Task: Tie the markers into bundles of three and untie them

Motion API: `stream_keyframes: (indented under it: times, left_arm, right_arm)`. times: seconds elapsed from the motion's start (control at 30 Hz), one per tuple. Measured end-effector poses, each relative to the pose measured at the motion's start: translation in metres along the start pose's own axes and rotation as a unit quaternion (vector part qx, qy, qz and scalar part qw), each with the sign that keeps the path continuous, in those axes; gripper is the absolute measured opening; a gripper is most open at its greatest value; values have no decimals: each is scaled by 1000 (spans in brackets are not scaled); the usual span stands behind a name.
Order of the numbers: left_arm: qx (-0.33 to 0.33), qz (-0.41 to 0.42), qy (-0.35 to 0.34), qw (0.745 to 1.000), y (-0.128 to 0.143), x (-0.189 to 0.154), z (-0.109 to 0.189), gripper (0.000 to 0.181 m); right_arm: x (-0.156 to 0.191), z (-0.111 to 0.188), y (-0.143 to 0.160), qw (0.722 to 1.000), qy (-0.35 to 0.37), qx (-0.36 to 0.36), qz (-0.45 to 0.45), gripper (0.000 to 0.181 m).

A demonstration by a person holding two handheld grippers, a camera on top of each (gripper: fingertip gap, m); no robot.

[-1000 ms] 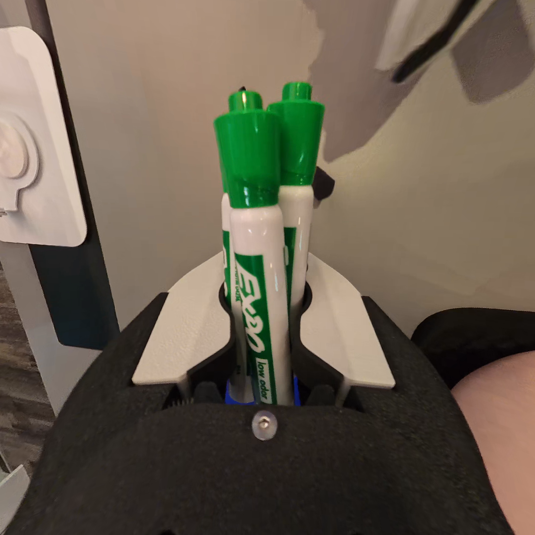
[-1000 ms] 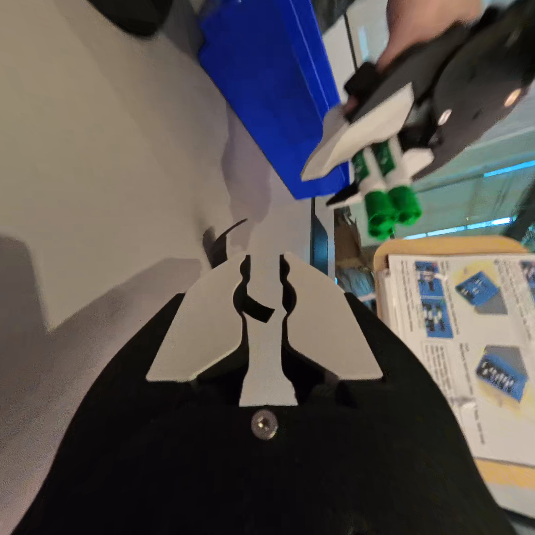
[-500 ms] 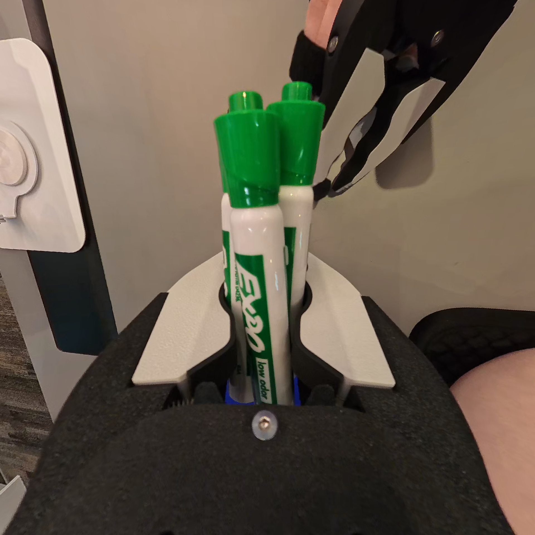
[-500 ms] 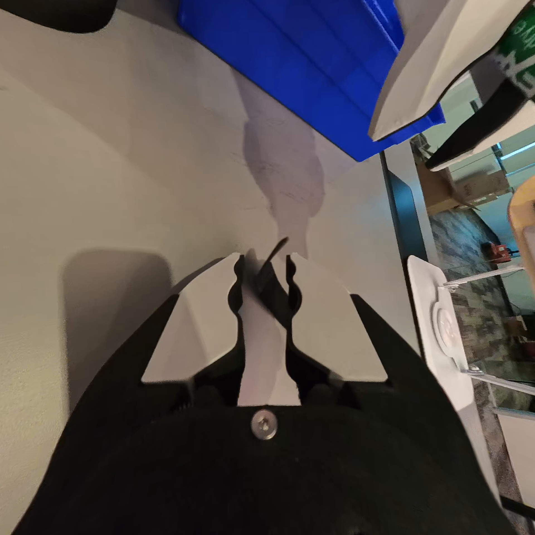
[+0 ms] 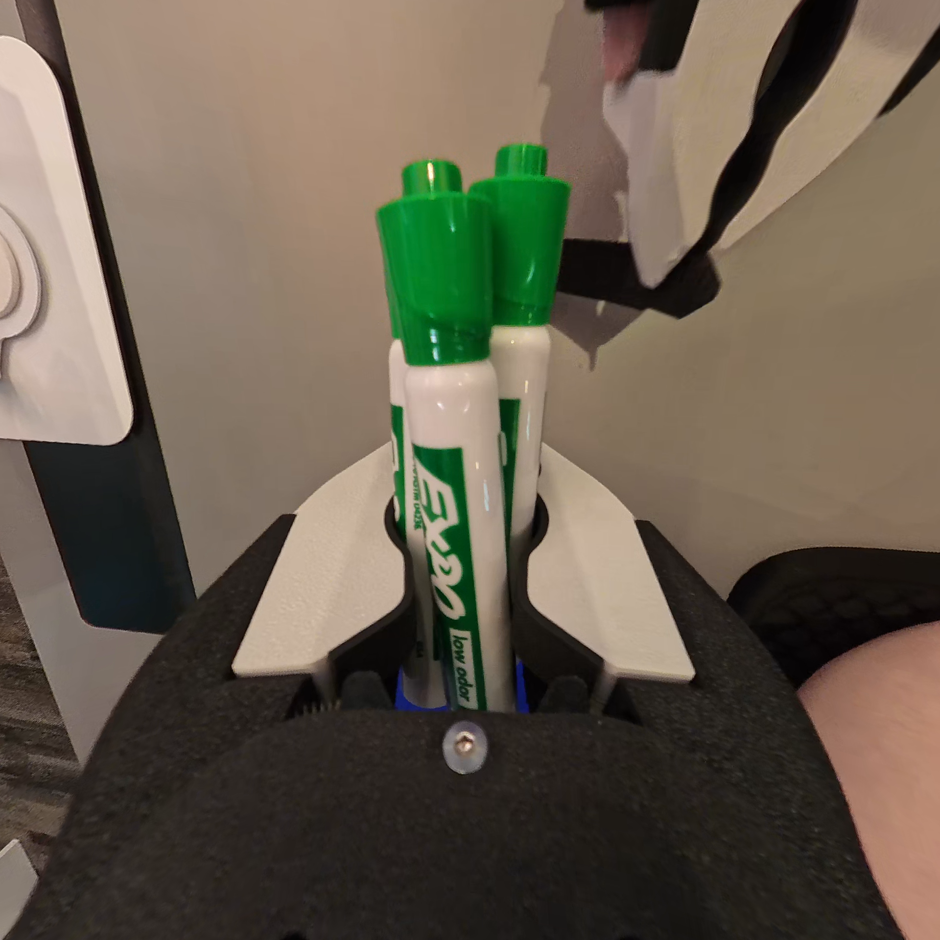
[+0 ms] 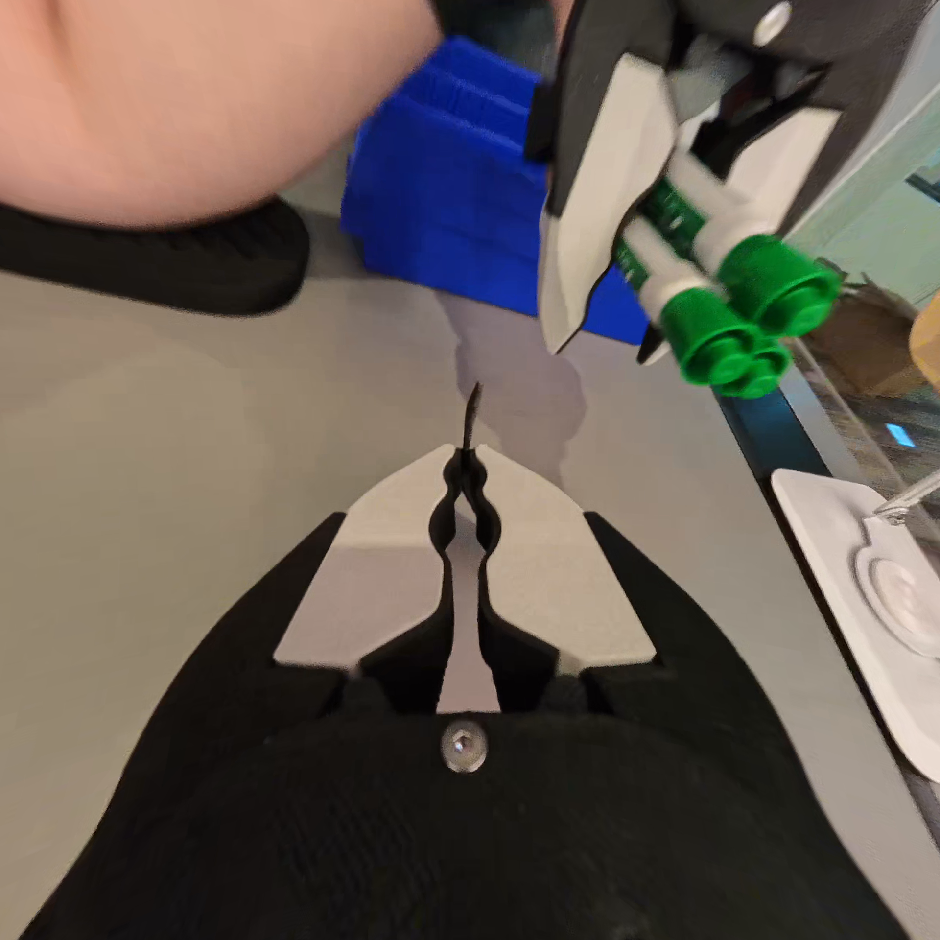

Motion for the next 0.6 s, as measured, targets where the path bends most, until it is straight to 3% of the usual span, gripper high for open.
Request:
stream_keyframes:
  times: [0.3,0.6]
  left_arm:
    - [10,-7,5,1000,-4,-1,-5,42]
    - [11,-18,15,1000,-11,-11,-1,42]
  right_arm:
    - [-24,48,-30,972,-115,-134,-158,3]
    - [-32,64,-37,954,-157,-153,-204,3]
Point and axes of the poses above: each gripper's, where its closed fingertips meet, z back along the fingers, y out of its underside, x = y × z across the jaws, the point moved 8 cm from there along z, back along the fingers, and after that the axes turned 9 degrees about -z, right-handed, at the moved point
